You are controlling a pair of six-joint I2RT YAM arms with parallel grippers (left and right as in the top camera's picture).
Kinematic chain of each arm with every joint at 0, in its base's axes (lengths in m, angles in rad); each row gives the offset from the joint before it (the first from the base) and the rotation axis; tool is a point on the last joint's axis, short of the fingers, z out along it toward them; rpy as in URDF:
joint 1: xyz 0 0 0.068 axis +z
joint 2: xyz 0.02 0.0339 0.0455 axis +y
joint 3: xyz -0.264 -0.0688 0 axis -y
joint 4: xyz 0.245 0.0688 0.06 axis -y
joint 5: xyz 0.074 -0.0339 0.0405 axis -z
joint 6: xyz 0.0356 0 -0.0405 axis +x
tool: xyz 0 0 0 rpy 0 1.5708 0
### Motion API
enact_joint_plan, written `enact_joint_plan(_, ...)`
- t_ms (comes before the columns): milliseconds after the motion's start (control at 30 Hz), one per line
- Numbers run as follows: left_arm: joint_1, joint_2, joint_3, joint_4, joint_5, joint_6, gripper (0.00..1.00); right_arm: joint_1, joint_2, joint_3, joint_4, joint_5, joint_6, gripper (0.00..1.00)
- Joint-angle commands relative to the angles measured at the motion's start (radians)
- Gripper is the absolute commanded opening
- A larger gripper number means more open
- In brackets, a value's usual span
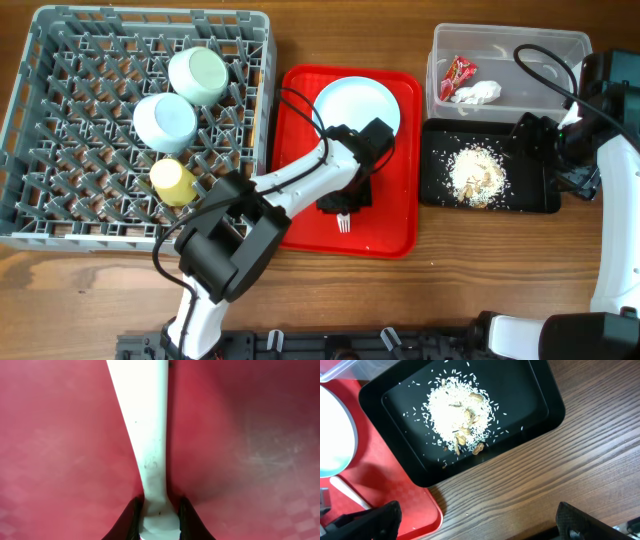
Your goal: Sort waste into correct bins and load items into the dishwasher rack
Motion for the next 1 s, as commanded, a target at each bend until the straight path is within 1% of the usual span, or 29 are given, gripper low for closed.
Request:
enact_joint_plan(0,0.054,-0.089,-0.027,-0.008,-0.069,-0.004,0.14,-0.003,-0.017,0.016,0.002,-0.001,-0.010,1.00)
enact_joint_plan(33,0.072,-0.134,-0.027,-0.006,-0.072,0.047,0.14,-0.003,-0.017,0.016,0.002,-0.001,-0.010,1.00)
enact_joint_plan(167,0.133,-0.239,-0.027,-0.014,-0.089,0.155,0.14,-0.003,-0.017,0.016,0.005,-0.002,-0.026,1.00)
enact_joint_plan(233,0.175,-0.291,-0.027,-0.016,-0.111,0.235,0.13,-0.003,-0.017,0.016,0.006,-0.002,-0.025,1.00)
enact_joint_plan(333,0.272,-0.382,-0.027,-0.012,-0.171,0.367,0.08,-0.003,-0.017,0.016,0.006,-0.002,-0.026,1.00)
enact_joint_plan(400,0.353,-0.429,-0.027,0.011,-0.180,0.462,0.04,-0.003,-0.017,0.016,0.006,-0.002,-0.025,1.00)
enact_joint_plan(467,0.442,-0.443,-0.027,0.058,-0.180,0.546,0.04,-0.003,-0.017,0.016,0.006,-0.002,-0.026,1.00)
enact_joint_plan(500,0.466,-0.443,-0.027,0.071,-0.180,0.567,0.04,-0.003,-0.017,0.016,0.006,-0.002,-0.025,1.00)
enact_joint_plan(600,0.524,-0.440,-0.027,0.084,-0.163,0.568,0.04,-0.003,-0.017,0.016,0.005,-0.002,-0.025,1.00)
enact_joint_plan(767,0.516,-0.440,-0.027,0.084,-0.050,0.567,0.05,-0.003,-0.017,0.016,0.005,-0.002,-0.025,1.00)
enact_joint_plan(833,0.505,-0.440,-0.027,0.084,-0.024,0.564,0.13,-0.003,-0.017,0.016,0.006,-0.002,-0.025,1.00)
enact_joint_plan(867,0.500,-0.440,-0.027,0.083,-0.024,0.564,0.14,-0.003,-0.017,0.016,0.006,-0.002,-0.025,1.00)
enact_joint_plan(900,0.490,-0.440,-0.027,0.080,-0.022,0.565,0.21,-0.003,-0.017,0.016,0.006,-0.002,-0.025,1.00)
enact_joint_plan(967,0.465,-0.440,-0.027,0.076,0.010,0.565,0.46,-0.003,-0.017,0.016,0.006,-0.002,-0.025,1.00)
